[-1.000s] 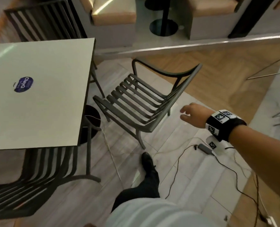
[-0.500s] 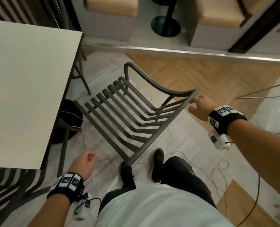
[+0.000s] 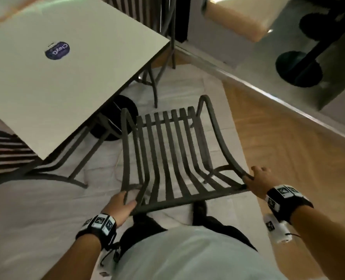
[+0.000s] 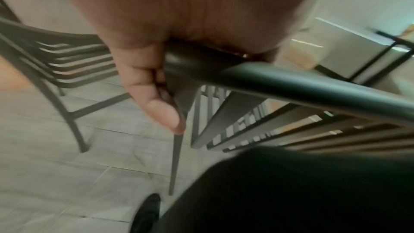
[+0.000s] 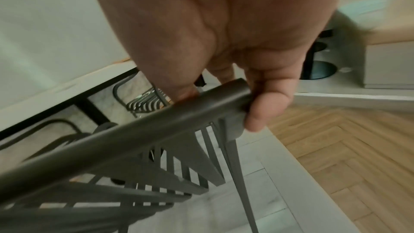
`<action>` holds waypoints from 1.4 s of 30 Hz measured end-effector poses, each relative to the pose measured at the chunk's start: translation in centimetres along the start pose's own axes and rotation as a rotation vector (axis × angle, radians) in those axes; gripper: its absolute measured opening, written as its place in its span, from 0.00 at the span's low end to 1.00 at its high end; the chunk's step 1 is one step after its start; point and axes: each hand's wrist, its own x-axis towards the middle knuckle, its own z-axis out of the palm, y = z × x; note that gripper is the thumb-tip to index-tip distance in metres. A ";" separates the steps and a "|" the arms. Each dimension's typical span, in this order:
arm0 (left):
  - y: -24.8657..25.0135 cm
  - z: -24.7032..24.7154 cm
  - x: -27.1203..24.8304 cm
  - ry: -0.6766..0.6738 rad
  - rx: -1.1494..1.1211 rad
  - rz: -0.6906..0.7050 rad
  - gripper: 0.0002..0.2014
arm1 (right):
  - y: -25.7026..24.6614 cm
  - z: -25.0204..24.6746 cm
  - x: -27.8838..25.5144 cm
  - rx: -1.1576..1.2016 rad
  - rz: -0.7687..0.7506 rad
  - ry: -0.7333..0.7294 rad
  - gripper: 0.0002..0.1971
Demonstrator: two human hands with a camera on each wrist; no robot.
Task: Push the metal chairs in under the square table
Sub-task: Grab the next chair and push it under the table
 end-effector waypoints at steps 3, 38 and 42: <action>1.0 1.1 -0.8 0.080 -0.083 -0.160 0.22 | 0.5 -0.2 2.4 -0.091 -0.101 -0.138 0.18; 9.8 16.6 -2.6 0.218 -0.498 -0.510 0.28 | -6.4 -15.2 23.6 -0.445 -0.560 -0.312 0.08; 12.5 18.5 -3.2 0.353 -0.613 -0.714 0.21 | -6.4 -16.8 25.3 -0.499 -0.657 -0.330 0.13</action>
